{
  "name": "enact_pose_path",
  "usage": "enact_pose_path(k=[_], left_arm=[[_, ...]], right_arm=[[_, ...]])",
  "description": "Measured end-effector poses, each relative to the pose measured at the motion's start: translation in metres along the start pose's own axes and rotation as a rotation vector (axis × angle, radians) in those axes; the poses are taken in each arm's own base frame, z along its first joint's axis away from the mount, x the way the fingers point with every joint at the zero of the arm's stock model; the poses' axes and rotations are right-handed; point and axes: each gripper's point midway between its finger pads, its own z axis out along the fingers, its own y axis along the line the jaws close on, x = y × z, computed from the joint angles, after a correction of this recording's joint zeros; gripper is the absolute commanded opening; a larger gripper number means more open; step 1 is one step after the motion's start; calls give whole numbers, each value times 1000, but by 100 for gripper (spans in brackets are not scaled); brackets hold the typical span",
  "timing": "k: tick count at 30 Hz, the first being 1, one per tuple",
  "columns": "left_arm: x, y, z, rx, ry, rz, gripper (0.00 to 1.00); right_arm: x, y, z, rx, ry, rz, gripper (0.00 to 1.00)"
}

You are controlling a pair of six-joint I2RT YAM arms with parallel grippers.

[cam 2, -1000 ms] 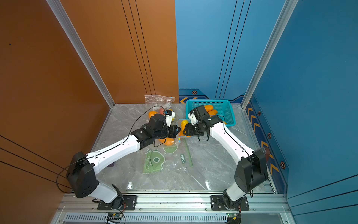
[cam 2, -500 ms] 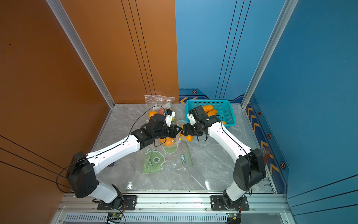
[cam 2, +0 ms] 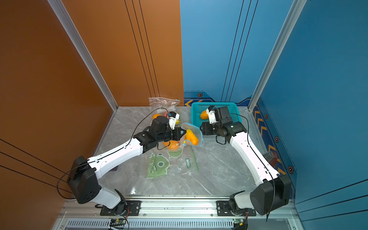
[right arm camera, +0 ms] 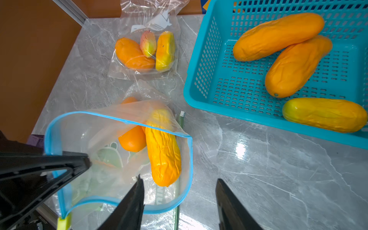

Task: Place the mango in a zip-top bag and seal the zipper
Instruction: Adjust the zipper food storage bag at the center of the board.

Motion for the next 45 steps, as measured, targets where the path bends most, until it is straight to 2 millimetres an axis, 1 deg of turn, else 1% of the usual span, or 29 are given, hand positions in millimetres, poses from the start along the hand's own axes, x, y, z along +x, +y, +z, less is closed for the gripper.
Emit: enact_pose_path(k=[3, 5, 8, 11, 12, 14, 17, 18, 19, 24, 27, 29, 33, 35, 36, 39, 42, 44, 45], left_arm=[[-1, -2, -2, 7, -3, 1, 0], [-2, -3, -3, 11, -5, -1, 0], [-3, -5, -6, 15, -9, 0, 0], [-4, -6, -8, 19, -11, 1, 0], [-4, -7, -8, 21, -12, 1, 0], [-5, -7, -9, 22, -14, 1, 0], [-6, -6, -10, 25, -15, 0, 0], [-6, -7, -11, 26, -16, 0, 0], [-6, -8, -11, 30, -16, 0, 0], [-10, -8, -16, 40, -19, 2, 0], [-14, -5, -21, 36, -22, 11, 0], [-19, -6, -25, 42, -29, 17, 0], [-35, -11, -37, 72, -57, 26, 0], [-40, -17, -41, 100, -55, 28, 3], [-42, -22, -44, 119, -50, 31, 4], [-45, -40, -50, 193, -22, 39, 6], [-46, -57, -54, 265, 9, 49, 14], [-45, -63, -54, 297, 30, 52, 20], [-44, -65, -53, 309, 41, 52, 25]], right_arm=[[18, -8, 21, 7, 59, 7, 52], [26, -12, 34, 11, 85, 13, 51], [31, -16, 50, 12, 103, 18, 49], [29, -17, 61, 5, 99, 22, 45], [27, -17, 64, 3, 92, 24, 42], [22, -16, 67, -4, 74, 26, 34], [14, -13, 68, -23, 44, 29, 13], [12, -12, 68, -26, 36, 32, 4], [10, -11, 68, -29, 29, 29, 0], [2, -9, 63, -33, 5, 23, 0], [-6, -3, 47, -28, -18, 14, 0], [-16, 3, 27, -19, -46, 2, 0], [-47, 18, -30, -1, -147, -16, 0], [-55, 24, -55, 5, -180, -17, 0], [-55, 26, -67, 9, -189, -14, 0], [-51, 28, -88, 27, -192, 4, 0], [-41, 24, -96, 67, -175, 25, 0], [-33, 20, -97, 103, -154, 45, 0], [-30, 17, -97, 123, -147, 53, 0]])
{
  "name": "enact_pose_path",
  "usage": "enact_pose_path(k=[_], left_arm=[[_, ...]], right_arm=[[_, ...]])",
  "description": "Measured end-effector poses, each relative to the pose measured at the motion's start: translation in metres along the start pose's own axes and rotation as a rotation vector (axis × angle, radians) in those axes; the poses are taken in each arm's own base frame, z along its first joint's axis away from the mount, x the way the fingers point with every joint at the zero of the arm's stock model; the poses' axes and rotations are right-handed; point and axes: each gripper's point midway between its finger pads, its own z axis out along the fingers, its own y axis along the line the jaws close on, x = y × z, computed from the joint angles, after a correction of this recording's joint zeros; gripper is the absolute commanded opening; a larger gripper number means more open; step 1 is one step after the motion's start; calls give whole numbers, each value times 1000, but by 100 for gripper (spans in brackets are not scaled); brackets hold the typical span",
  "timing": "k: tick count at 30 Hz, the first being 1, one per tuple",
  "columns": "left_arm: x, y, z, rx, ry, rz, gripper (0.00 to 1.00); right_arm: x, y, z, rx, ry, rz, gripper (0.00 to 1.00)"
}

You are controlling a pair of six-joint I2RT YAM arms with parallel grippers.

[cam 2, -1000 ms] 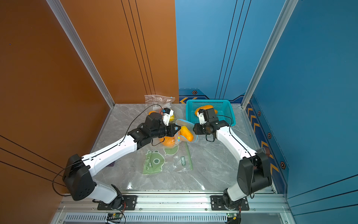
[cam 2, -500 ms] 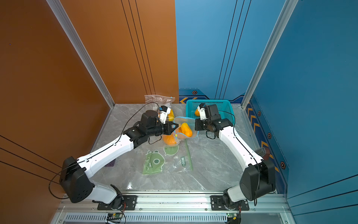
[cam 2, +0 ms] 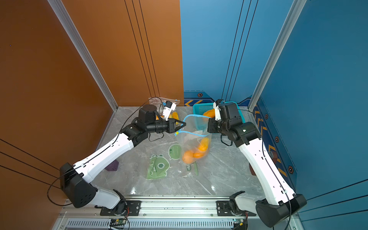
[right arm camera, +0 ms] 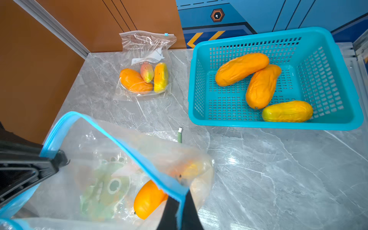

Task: Place the mango in a zip-top bag and seal the zipper
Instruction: Adjust the zipper food storage bag at the center of the board.

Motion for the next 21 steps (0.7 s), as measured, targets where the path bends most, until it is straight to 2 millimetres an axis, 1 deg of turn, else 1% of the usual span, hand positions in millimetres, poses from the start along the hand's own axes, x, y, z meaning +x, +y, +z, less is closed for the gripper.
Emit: enact_pose_path(k=[4, 5, 8, 9, 11, 15, 18, 20, 21], left_arm=[[9, 1, 8, 24, 43, -7, 38], [11, 2, 10, 26, 53, -9, 43], [15, 5, 12, 22, 67, -4, 68], [16, 5, 11, 21, 67, 3, 72], [18, 8, 9, 9, 64, 17, 77], [23, 13, -4, -31, 42, 50, 79], [25, 8, -20, -50, 11, 101, 79], [28, 1, -31, -54, -10, 154, 76], [31, -5, -36, -53, -16, 190, 72]], right_arm=[[10, -11, 4, 74, 17, 32, 0], [14, -16, 6, 97, 22, 40, 0], [22, -28, 12, 159, 32, 63, 0], [24, -32, 14, 178, 34, 71, 0], [26, -40, 15, 211, 37, 85, 0], [24, -54, 12, 259, 19, 123, 0], [22, -59, 11, 274, 11, 139, 0], [22, -61, 10, 279, 9, 145, 0], [22, -62, 10, 281, 8, 150, 0]])
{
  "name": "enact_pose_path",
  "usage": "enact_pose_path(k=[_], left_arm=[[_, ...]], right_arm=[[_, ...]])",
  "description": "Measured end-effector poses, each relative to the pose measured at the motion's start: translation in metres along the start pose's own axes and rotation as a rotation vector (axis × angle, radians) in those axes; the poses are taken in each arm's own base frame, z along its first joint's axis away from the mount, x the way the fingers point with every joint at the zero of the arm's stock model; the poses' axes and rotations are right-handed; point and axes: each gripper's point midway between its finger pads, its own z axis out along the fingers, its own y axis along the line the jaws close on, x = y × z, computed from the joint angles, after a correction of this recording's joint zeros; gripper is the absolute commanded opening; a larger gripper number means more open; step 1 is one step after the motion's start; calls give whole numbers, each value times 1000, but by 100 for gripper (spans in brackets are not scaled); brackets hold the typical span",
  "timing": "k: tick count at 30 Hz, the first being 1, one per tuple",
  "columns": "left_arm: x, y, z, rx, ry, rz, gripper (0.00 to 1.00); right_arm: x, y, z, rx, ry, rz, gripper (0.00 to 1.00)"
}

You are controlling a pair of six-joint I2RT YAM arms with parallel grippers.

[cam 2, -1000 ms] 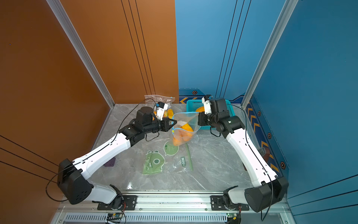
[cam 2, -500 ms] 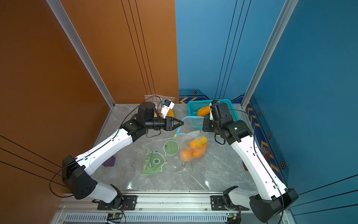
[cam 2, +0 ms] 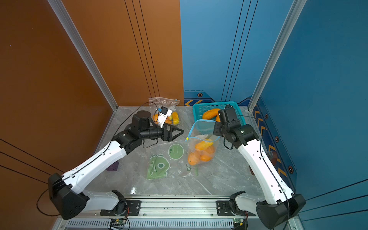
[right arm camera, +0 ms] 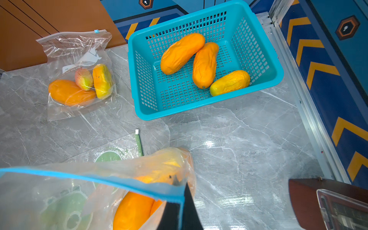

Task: Place the mango in a zip-top bag and seal the zipper
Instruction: Adjust the zipper food storage bag at the center of the board.

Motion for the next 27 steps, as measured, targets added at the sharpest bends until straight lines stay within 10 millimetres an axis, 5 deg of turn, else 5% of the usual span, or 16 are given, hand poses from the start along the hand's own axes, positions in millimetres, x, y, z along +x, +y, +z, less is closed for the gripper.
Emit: enact_pose_path(k=[7, 10, 19, 27], left_arm=[[54, -63, -1, 71, 47, 337, 67], [71, -74, 5, 61, 67, 451, 65], [82, -39, 32, -130, 108, 560, 51], [66, -23, 27, -206, -14, 524, 53]], right_arm=[[-1, -2, 1, 1, 1, 21, 0], [-1, -2, 0, -2, 2, 22, 0], [0, 1, 0, -18, 7, 23, 0], [-1, 1, -4, -26, 0, 25, 0]])
